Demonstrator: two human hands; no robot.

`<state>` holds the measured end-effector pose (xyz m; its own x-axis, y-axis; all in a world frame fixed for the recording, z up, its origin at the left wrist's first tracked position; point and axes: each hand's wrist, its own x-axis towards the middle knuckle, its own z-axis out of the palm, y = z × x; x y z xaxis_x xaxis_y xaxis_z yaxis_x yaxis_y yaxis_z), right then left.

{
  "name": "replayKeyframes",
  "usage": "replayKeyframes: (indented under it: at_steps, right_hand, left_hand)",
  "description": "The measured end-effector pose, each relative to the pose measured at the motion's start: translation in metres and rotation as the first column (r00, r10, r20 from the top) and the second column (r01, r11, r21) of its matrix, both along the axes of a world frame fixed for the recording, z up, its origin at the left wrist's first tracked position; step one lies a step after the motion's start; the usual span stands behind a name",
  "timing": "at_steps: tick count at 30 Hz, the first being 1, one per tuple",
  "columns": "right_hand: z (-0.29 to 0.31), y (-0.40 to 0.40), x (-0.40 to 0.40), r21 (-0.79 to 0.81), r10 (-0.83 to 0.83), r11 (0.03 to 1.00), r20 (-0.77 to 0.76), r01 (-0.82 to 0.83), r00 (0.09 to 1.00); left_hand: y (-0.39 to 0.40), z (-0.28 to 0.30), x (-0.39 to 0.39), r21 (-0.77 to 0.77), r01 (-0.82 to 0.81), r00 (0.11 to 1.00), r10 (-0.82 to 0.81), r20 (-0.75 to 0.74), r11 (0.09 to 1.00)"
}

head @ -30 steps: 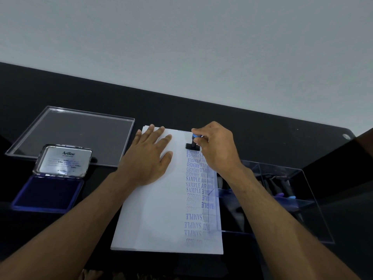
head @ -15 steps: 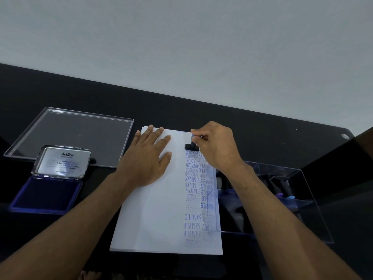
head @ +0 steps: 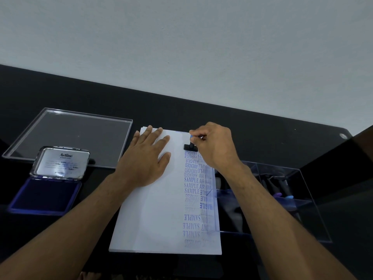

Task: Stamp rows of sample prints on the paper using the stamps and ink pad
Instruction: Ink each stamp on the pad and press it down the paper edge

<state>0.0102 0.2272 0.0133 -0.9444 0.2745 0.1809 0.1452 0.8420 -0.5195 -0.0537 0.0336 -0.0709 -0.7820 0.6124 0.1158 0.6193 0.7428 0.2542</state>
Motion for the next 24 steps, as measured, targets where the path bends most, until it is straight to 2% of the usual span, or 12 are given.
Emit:
replayKeyframes:
  at_steps: [24]
  right_hand:
    - [-0.0032,-0.0019,-0.0015,-0.008,-0.034,0.999,-0.009,0.034,0.999]
  left_hand:
    - [-0.0006,0.0008,0.0007,0.0,0.001,1.0,-0.001,-0.007,1.0]
